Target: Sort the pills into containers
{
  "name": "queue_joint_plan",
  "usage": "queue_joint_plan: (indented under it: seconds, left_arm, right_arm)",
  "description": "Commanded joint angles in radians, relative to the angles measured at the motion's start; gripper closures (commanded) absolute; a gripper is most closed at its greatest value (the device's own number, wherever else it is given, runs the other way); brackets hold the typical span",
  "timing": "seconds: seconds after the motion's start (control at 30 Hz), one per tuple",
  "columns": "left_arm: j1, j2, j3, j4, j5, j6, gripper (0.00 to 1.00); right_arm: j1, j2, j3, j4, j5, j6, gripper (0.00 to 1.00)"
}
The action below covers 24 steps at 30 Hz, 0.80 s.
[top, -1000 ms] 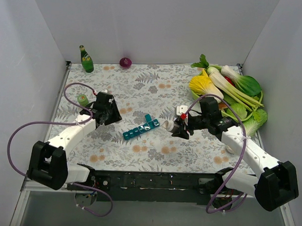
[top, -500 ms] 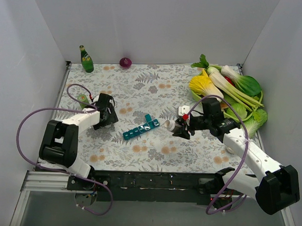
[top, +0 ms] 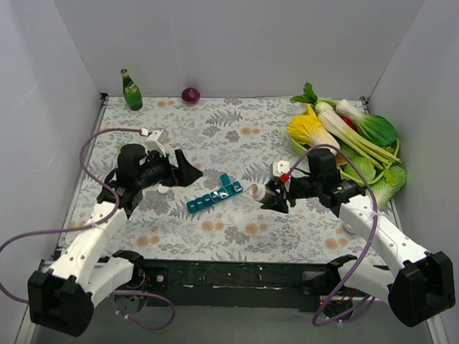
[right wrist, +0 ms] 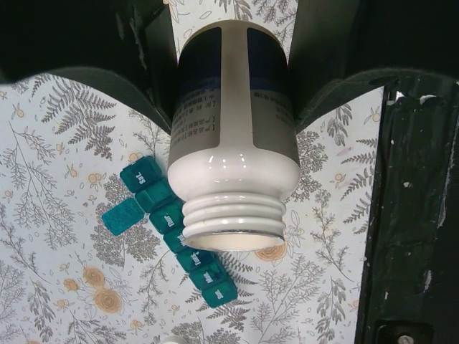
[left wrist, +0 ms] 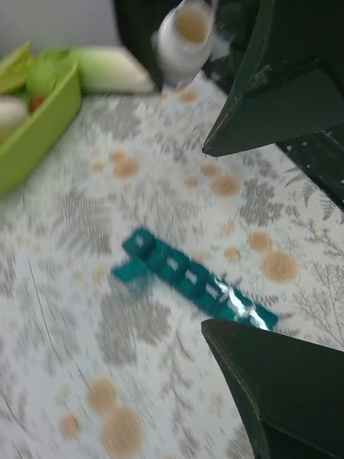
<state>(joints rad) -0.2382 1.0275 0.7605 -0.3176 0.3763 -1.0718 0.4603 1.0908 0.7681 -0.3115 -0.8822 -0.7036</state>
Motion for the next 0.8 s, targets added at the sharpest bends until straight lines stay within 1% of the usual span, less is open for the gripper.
queue_joint_plan:
  seconds: [0.0, 0.03, 0.07, 0.1, 0.13, 0.17, 0.2, 0.23, 0.27, 0.3, 0.37, 0.4, 0.53, 0.63, 0.77]
  left_arm:
    - [-0.035, -0.197, -0.137, 0.361, 0.475, -0.013, 0.02]
    - [-0.071, -0.258, -0.154, 0.464, 0.469, -0.029, 0.02]
    - [-0.094, -0.279, -0.170, 0.503, 0.443, -0.055, 0.02]
    - [-0.149, -0.291, -0.177, 0.529, 0.417, -0.060, 0.02]
    - [-0.182, -0.296, -0.173, 0.552, 0.397, -0.059, 0.02]
    - [-0.214, -0.281, -0.164, 0.551, 0.374, -0.051, 0.02]
    - [-0.245, -0.268, -0.153, 0.546, 0.318, -0.037, 0.02]
    - [-0.304, -0.253, -0.132, 0.545, 0.299, -0.027, 0.02]
    - [-0.335, -0.218, -0.122, 0.540, 0.271, -0.014, 0.02]
    - [-0.393, -0.202, -0.110, 0.535, 0.219, 0.027, 0.02]
    - [-0.447, -0.159, -0.073, 0.516, 0.164, 0.071, 0.02]
    - [-0.491, -0.112, -0.060, 0.505, 0.142, 0.113, 0.02]
    - [-0.578, -0.001, 0.016, 0.453, 0.037, 0.194, 0.02]
    - [-0.602, 0.074, 0.069, 0.419, -0.010, 0.217, 0.02]
    - [-0.628, 0.140, 0.118, 0.390, -0.037, 0.225, 0.07]
  right_arm:
    - [-0.003, 0.001, 0.000, 0.040, -0.076, 0.035, 0.98]
    - [-0.003, 0.001, 0.000, 0.045, -0.086, 0.044, 0.98]
    - [-0.003, 0.007, 0.000, 0.045, -0.090, 0.049, 0.98]
    - [-0.005, 0.009, 0.003, 0.046, -0.093, 0.053, 0.98]
    - [-0.003, 0.015, 0.002, 0.048, -0.098, 0.056, 0.98]
    - [-0.003, 0.017, 0.003, 0.048, -0.100, 0.062, 0.98]
    - [-0.003, 0.018, 0.005, 0.049, -0.101, 0.065, 0.98]
    - [-0.003, 0.021, 0.005, 0.049, -0.104, 0.067, 0.98]
    - [-0.003, 0.024, 0.007, 0.049, -0.106, 0.072, 0.98]
    - [-0.002, 0.026, 0.010, 0.049, -0.109, 0.072, 0.98]
    - [-0.002, 0.027, 0.011, 0.046, -0.107, 0.073, 0.98]
    - [-0.003, 0.029, 0.011, 0.046, -0.109, 0.075, 0.98]
    - [-0.003, 0.029, 0.010, 0.042, -0.107, 0.075, 0.98]
    - [-0.003, 0.027, 0.008, 0.043, -0.104, 0.075, 0.98]
    - [-0.003, 0.031, 0.007, 0.046, -0.103, 0.075, 0.98]
